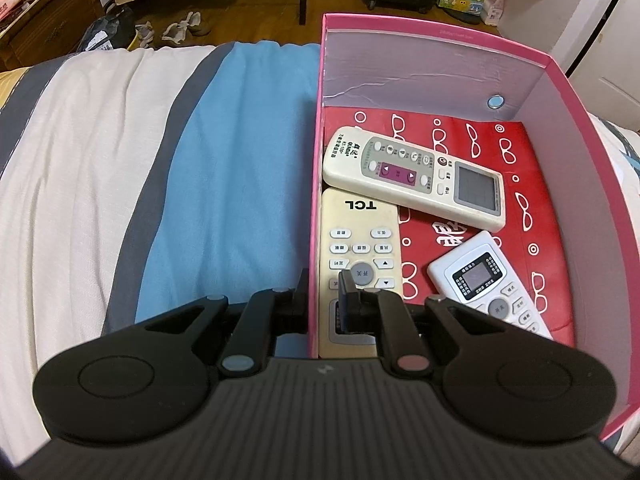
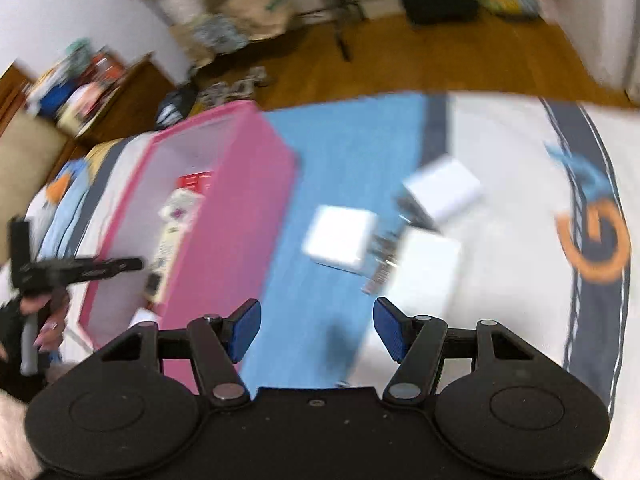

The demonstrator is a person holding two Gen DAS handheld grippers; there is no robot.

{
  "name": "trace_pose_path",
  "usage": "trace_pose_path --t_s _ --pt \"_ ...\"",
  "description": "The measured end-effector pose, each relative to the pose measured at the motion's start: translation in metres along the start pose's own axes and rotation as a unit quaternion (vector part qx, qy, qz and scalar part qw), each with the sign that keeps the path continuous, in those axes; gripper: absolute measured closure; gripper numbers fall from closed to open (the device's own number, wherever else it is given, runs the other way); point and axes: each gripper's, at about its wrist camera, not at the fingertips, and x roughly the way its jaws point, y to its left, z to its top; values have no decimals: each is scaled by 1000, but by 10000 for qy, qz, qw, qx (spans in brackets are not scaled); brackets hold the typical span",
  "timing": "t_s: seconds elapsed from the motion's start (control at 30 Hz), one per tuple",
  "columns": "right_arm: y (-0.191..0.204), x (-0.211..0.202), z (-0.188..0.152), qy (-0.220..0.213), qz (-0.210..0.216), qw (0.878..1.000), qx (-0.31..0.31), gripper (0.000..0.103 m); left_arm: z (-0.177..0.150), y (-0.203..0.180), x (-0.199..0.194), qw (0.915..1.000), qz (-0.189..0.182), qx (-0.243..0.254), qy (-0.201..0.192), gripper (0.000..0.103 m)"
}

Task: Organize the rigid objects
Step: 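Grasp the remaining white remote beside the chargers with the right gripper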

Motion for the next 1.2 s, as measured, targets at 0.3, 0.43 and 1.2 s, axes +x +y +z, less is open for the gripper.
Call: trace_pose_path --t_s 0.3,0.43,1.2 --pt "-52 48 -7 752 -288 9932 836 36 2 -2 1 10000 40 3 29 92" --pt "-56 61 2 544 -144 9942 917 36 3 -2 2 10000 35 -4 37 91" --pt "-37 42 -6 -157 78 9981 591 77 -2 -1 2 10000 70 47 34 91"
